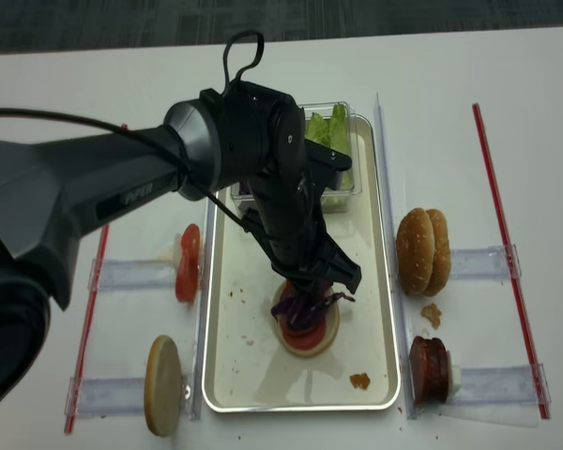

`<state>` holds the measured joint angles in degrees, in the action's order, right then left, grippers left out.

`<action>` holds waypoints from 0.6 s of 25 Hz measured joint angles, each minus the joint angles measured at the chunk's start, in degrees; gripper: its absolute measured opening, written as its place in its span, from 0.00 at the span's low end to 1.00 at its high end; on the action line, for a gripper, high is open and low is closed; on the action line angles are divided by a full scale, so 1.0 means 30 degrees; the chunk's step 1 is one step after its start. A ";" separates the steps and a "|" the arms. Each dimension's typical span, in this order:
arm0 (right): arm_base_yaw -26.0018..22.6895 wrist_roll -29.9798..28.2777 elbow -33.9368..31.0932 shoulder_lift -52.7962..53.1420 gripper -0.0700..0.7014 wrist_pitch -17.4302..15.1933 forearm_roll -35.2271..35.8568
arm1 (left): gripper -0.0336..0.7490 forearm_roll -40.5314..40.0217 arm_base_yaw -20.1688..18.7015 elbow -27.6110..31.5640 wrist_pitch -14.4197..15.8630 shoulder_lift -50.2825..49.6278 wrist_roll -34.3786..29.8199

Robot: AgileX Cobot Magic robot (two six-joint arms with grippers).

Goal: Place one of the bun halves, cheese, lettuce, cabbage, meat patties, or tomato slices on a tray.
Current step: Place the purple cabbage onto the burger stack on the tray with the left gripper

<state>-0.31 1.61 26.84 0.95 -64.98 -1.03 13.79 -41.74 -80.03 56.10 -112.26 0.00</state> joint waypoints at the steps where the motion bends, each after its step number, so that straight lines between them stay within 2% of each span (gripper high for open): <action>1: 0.0000 0.0000 0.0000 0.0000 0.61 0.0000 0.0000 | 0.13 0.0000 0.0000 0.0000 0.0000 0.0000 0.0000; 5: 0.0000 0.0000 0.0000 0.0000 0.61 0.0000 0.0000 | 0.16 0.0000 0.0000 0.0000 0.0000 0.0000 0.0000; 15: 0.0000 0.0000 0.0000 0.0000 0.61 0.0000 0.0000 | 0.43 -0.0068 0.0000 0.0000 0.0334 0.0000 0.0613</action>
<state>-0.31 1.61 26.84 0.95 -64.98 -1.03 13.58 -41.74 -80.03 57.11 -112.26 1.84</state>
